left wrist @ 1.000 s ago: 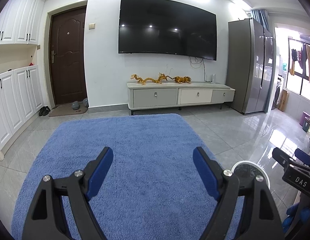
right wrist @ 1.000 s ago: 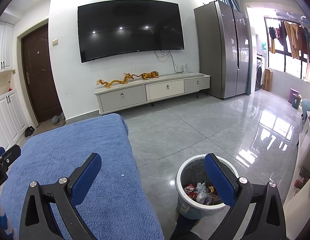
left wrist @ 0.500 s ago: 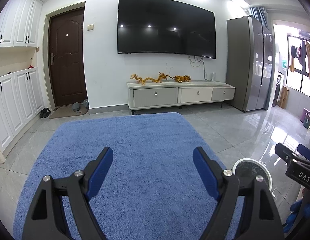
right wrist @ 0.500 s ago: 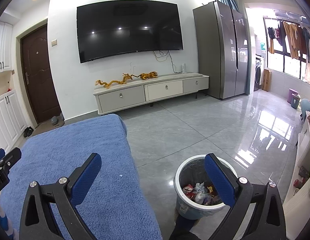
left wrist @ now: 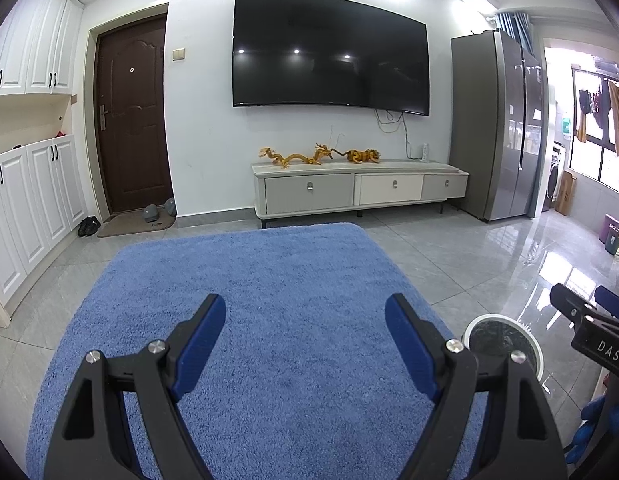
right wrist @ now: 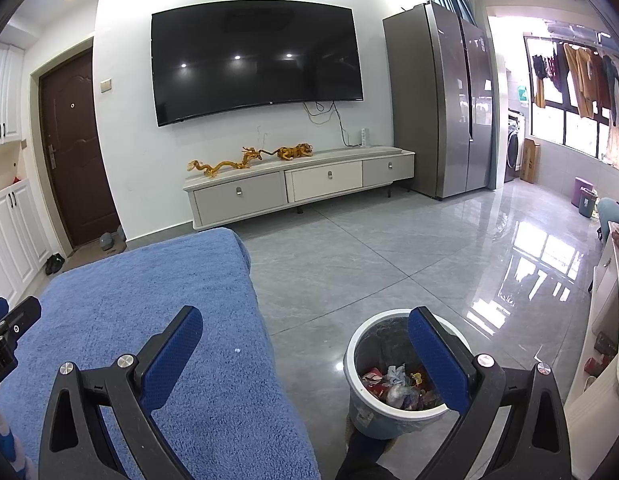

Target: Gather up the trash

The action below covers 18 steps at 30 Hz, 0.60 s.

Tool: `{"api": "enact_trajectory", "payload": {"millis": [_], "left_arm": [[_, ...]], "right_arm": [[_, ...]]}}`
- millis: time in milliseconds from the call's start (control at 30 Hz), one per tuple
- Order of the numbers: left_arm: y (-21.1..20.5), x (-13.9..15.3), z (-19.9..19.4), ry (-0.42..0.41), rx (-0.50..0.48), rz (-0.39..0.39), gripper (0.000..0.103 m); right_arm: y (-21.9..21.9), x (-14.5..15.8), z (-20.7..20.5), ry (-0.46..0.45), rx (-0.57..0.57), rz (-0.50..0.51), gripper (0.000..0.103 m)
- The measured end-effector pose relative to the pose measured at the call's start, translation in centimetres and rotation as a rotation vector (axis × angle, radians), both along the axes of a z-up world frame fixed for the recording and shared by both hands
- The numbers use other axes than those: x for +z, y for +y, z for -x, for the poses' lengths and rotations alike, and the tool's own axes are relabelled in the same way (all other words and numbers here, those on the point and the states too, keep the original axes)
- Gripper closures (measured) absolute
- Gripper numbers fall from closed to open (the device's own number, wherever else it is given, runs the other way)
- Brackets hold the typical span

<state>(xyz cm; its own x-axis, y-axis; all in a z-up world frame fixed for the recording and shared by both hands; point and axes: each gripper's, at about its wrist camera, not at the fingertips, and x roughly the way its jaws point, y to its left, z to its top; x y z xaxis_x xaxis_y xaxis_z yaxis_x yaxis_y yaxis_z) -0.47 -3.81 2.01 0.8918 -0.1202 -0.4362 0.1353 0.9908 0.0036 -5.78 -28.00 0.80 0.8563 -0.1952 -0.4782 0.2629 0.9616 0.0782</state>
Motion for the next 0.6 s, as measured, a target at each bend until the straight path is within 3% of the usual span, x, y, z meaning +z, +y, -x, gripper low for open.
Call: {"api": "enact_trajectory", "payload": {"millis": [600], "left_arm": [[0.58, -0.11, -0.27, 0.006, 0.008, 0.004, 0.022]], "right_arm": [[-0.08, 0.04, 0.05, 0.002, -0.001, 0.001, 0.0]]}}
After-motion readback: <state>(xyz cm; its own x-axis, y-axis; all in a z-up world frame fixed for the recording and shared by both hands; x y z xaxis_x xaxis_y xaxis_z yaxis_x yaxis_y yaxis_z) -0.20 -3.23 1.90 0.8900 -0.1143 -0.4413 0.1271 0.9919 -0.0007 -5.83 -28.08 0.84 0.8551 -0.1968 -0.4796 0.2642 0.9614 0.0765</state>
